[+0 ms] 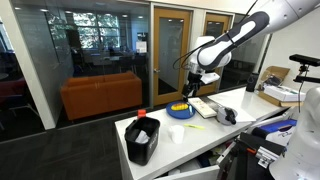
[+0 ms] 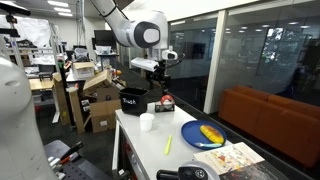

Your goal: Put the yellow sharpie in the cup

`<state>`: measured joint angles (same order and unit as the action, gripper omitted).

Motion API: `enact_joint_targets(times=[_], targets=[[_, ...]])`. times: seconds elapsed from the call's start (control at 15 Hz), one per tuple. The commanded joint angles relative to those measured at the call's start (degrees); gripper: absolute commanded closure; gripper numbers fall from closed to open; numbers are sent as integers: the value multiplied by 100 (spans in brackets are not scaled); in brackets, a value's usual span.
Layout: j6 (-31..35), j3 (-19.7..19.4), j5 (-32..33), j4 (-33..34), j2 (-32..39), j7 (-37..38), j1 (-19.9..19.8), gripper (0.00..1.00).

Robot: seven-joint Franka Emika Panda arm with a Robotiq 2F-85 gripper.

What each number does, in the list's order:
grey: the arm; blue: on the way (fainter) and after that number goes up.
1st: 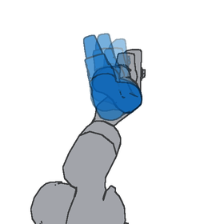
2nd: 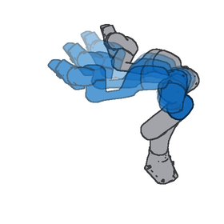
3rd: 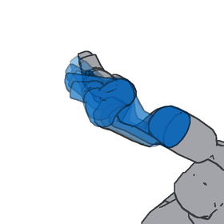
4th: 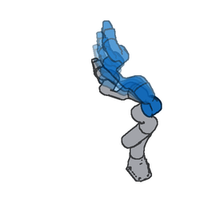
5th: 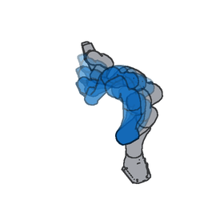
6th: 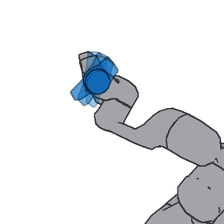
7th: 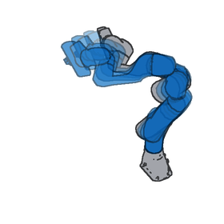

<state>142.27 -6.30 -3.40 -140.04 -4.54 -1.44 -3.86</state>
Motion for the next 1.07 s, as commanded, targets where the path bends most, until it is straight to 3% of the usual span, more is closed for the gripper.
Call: enact_joint_targets(times=[0.0,0.27,0.67,1.0], targets=[[479,-36,217,98,496,98,-146,0],[787,-219,315,123,920,-108,-316,0],[780,-428,428,206,1307,-979,-631,0],[707,-469,544,145,1266,-851,-668,0]])
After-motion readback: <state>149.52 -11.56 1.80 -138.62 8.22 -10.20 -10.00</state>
